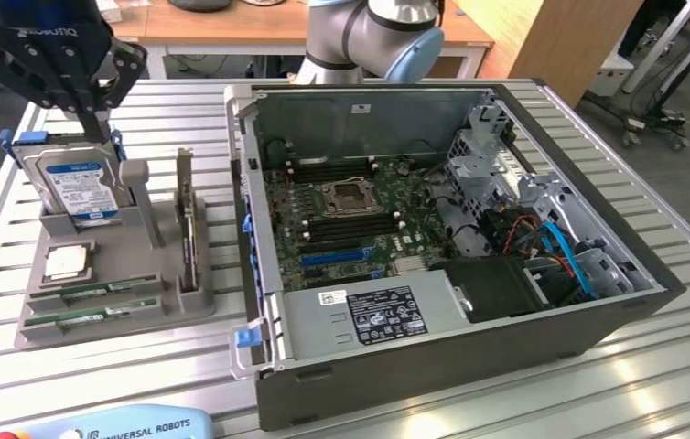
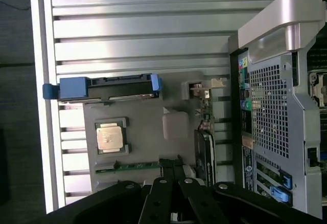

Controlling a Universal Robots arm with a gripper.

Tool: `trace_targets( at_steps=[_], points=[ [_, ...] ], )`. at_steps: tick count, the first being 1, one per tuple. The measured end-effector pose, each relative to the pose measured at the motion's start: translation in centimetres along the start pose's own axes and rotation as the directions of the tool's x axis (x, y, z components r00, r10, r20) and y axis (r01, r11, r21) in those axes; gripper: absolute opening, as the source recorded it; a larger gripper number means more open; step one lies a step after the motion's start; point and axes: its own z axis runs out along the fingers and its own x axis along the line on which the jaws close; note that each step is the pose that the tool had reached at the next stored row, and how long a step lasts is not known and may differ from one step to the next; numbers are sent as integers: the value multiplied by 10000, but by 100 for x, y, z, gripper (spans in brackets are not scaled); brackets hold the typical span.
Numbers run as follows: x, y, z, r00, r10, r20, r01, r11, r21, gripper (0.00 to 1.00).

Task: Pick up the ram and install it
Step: 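Reach for the ram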

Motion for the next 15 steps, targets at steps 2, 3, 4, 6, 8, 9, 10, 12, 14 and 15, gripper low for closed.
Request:
trace_targets(
  at_steps=[2,3,4,6,8,9,10,12,14,15],
  points=[
    [53,-4,1,10000,0,0,0,10000,0,10],
    [78,-6,1,10000,0,-1,0,10000,0,10],
    [99,-8,2,10000,-1,0,1,10000,0,10],
    [116,-9,2,10000,-1,0,1,10000,0,10],
    [116,-9,2,10000,-2,-1,2,10000,0,10],
    [116,-9,3,10000,-2,0,2,10000,0,10],
    [117,-9,3,10000,-1,0,1,10000,0,10],
    [118,-17,2,10000,1,-1,-1,10000,1,10],
    [115,-37,1,10000,-1,-2,1,10000,1,10],
    [115,-48,1,10000,-1,-1,1,10000,0,10]
  ],
)
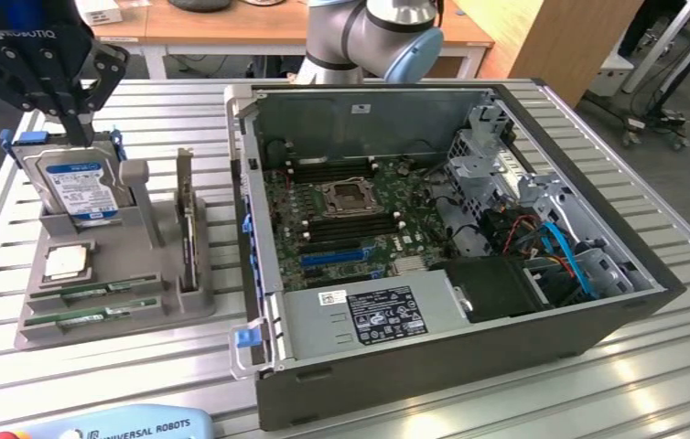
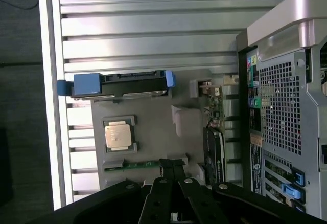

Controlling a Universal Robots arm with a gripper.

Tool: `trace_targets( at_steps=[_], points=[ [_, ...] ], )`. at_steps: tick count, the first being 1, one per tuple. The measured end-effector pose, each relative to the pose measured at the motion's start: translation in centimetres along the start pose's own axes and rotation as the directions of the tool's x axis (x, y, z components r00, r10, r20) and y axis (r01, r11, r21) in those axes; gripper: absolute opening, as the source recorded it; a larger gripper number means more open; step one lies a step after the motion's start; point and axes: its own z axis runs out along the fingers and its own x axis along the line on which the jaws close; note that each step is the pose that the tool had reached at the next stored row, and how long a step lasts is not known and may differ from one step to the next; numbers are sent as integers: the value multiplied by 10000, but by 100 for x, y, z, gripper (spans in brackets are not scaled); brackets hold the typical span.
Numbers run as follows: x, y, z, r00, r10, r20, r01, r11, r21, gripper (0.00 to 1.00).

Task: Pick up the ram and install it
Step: 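Reach for the ram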

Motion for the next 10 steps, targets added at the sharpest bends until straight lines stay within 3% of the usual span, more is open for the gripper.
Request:
trace_targets(
  at_steps=[10],
  points=[
    [-5,-137,-6,10000,0,0,0,10000,0,10]
  ],
)
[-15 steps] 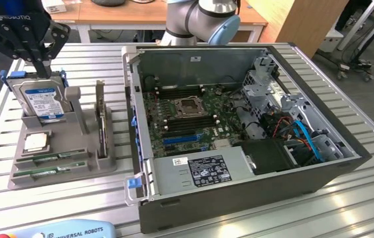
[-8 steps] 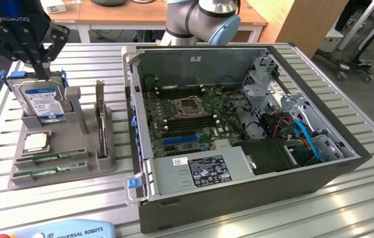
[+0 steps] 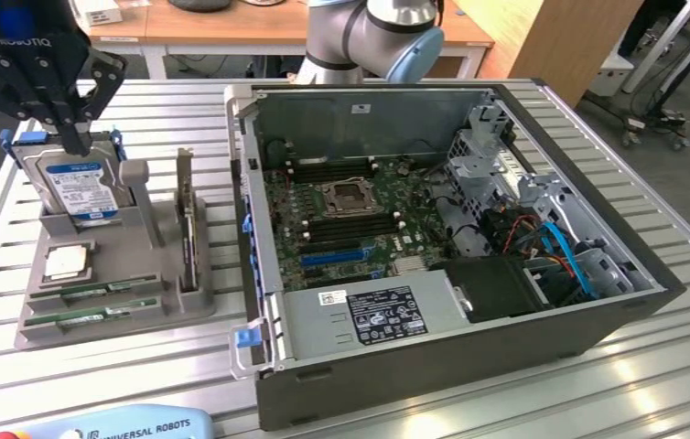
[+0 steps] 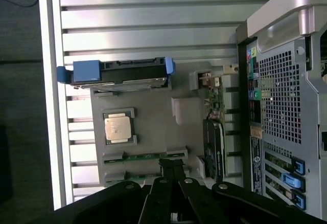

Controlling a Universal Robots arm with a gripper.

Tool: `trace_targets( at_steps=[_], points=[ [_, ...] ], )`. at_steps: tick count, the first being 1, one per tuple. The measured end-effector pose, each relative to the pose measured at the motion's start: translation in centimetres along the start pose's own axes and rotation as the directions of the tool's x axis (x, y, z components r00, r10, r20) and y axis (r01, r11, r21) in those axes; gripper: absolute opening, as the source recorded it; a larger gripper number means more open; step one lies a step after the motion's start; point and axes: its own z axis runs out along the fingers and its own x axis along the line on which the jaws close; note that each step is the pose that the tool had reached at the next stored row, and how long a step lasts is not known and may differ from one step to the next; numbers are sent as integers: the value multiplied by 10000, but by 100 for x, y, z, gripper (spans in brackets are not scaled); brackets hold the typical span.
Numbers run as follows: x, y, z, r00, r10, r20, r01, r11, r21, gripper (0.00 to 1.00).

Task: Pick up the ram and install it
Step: 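Reach for the ram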

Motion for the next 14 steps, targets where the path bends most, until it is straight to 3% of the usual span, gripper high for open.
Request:
trace_targets(
  at_steps=[14],
  points=[
    [-10,-178,-7,10000,0,0,0,10000,0,10]
  ],
)
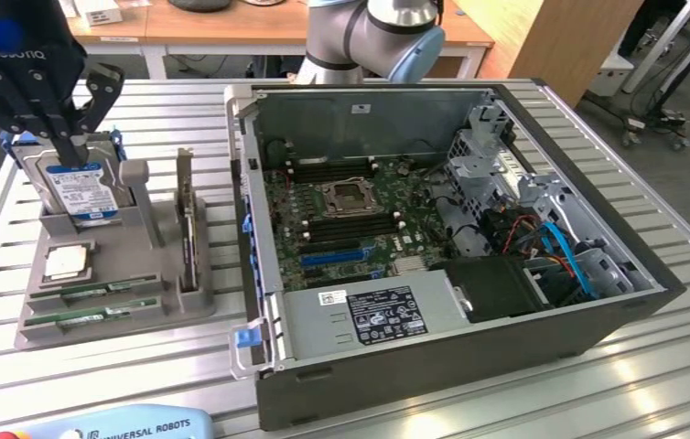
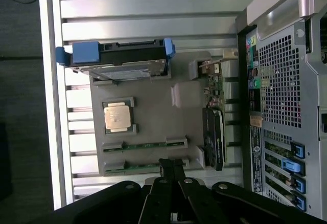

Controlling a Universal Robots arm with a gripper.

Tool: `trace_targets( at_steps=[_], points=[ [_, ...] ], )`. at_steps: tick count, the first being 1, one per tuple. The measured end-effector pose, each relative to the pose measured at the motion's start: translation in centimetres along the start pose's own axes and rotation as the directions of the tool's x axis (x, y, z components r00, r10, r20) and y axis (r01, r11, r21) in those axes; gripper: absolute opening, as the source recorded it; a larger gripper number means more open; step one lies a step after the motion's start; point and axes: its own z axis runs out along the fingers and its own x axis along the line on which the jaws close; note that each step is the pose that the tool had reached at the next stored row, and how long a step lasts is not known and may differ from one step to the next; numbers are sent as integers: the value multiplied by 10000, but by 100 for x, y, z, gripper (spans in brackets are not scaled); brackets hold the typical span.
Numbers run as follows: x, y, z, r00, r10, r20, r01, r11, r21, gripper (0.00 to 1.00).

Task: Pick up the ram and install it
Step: 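Reach for the ram, then pick up the ram and move it above insertion slot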

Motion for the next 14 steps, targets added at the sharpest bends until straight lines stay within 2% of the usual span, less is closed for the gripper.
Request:
trace_targets(
  at_steps=[14],
  points=[
    [0,-2,0,10000,-3,0,3,10000,0,10]
  ],
)
